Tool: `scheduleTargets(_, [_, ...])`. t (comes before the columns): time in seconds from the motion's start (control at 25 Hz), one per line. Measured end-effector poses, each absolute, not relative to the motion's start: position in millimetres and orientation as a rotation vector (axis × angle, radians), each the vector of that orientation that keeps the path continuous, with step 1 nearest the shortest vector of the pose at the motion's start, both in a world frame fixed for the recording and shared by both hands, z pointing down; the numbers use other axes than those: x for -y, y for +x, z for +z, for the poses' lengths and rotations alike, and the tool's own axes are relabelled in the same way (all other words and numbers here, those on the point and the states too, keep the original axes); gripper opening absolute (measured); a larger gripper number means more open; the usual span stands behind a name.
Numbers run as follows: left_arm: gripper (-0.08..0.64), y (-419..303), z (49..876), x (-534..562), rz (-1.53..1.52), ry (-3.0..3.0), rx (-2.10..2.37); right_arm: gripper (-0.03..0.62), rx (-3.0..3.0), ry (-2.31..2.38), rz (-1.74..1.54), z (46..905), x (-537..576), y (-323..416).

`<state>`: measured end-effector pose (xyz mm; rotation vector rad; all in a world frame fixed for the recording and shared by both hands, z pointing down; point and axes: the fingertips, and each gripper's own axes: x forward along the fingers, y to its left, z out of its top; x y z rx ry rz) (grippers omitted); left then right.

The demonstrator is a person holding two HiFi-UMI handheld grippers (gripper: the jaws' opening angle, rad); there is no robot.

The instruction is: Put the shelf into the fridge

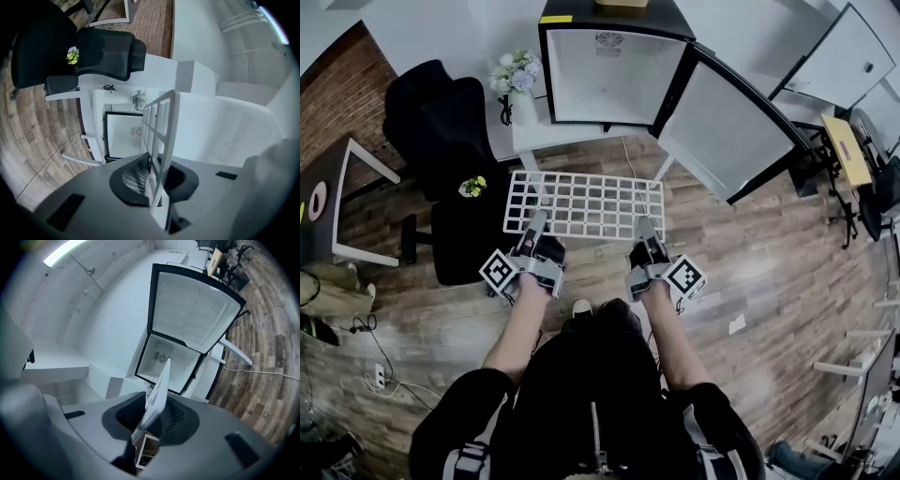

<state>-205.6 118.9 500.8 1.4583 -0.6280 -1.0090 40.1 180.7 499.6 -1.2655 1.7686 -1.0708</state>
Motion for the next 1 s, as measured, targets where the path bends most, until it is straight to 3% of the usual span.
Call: scheduleTargets(1.0, [0.041,-153.9,514.2,76.9,-1.0,1.425,0.674,0.08,-1.756,-1.246,-1.121,511.7,22.3,93.1])
